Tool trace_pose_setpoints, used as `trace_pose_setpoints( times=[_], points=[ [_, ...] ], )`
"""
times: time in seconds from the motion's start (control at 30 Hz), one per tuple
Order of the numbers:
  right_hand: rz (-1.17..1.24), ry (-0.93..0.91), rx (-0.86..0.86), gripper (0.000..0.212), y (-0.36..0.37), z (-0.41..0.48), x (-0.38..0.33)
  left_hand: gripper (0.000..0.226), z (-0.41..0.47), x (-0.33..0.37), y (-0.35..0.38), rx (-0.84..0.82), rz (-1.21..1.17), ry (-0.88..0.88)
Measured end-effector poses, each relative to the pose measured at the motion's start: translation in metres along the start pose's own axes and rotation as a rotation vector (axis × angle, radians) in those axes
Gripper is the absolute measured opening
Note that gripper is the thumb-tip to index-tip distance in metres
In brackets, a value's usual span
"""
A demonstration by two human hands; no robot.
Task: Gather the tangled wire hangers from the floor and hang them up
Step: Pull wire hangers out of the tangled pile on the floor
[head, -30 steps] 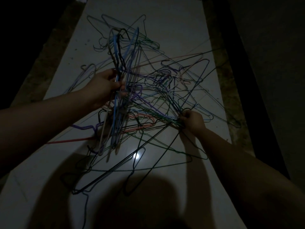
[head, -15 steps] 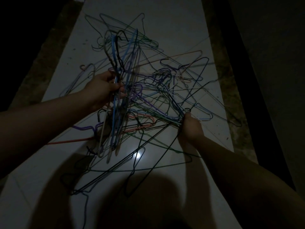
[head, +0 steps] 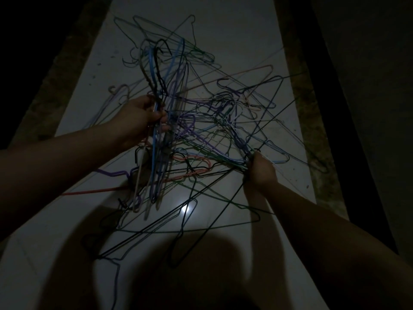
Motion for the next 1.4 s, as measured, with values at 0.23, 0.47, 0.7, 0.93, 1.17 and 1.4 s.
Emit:
trace_pose_setpoints(
  times=[0.23, 0.47, 0.7, 0.93, 1.17, 1.4],
  points=[
    [0.258, -0.103, 0.315, 0.022, -0.003, 0.011, -0.020, 0.025, 0.003, 0.001, -0.007, 0.024, -0.023, -0.003],
    [0.013, -0.320, 0.010, 0.025, 0.028, 0.017, -0.062, 0.029, 0.001, -0.005, -0.022, 0.056, 0.003, -0.008],
    [-0.055, -0.463, -0.130, 0.036, 0.051, 0.029, -0.129, 0.023, 0.006, -0.010, -0.059, 0.136, -0.020, -0.012],
    [-0.273, -0.687, -0.232, 0.039, 0.083, 0.028, -0.188, 0.030, 0.012, -0.021, -0.103, 0.187, -0.042, -0.004],
    [-0.412, -0.787, -0.345, 0.027, 0.104, 0.017, -0.191, 0.028, 0.015, -0.037, -0.133, 0.218, -0.081, -0.024],
    [-0.424, -0.876, -0.350, 0.027, 0.108, 0.015, -0.191, 0.024, 0.016, -0.042, -0.153, 0.229, -0.114, -0.033]
  ],
)
Point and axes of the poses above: each hand's wrist, its own z-axis towards the middle knuckle, its own y-axis out of the palm, x = y × z, the point moved 1 cm from there along z, towards the middle knuckle, and after that the axes turned 12 degrees about z, right-handed, at the moved point
